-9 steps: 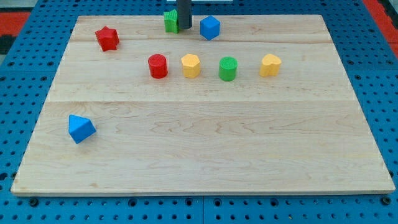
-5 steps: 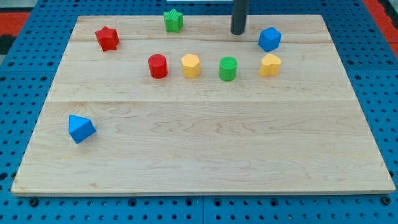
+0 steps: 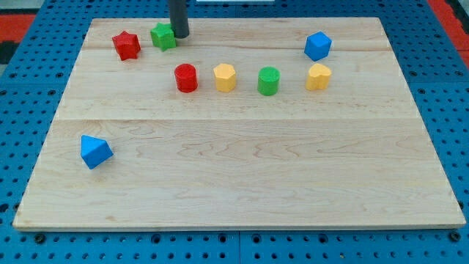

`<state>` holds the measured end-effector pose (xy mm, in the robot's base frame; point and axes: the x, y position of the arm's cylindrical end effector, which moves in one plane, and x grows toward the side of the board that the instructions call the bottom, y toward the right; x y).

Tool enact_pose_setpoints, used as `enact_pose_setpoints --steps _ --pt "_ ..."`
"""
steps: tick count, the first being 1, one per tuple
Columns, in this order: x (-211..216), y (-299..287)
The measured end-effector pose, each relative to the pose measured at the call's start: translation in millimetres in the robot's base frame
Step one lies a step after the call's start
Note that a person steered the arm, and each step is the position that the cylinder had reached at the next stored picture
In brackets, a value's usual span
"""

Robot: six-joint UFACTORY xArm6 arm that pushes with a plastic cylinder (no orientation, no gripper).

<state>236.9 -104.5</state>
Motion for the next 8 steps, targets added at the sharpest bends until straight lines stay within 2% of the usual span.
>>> enact_pose_setpoints --steps 1,2,3,4,5,6,8 --pt "11 58" --pt "42 88" --pt "59 11" --pt "20 -35" --pt "16 -103" --pt "19 -97" --pt "-40 -109"
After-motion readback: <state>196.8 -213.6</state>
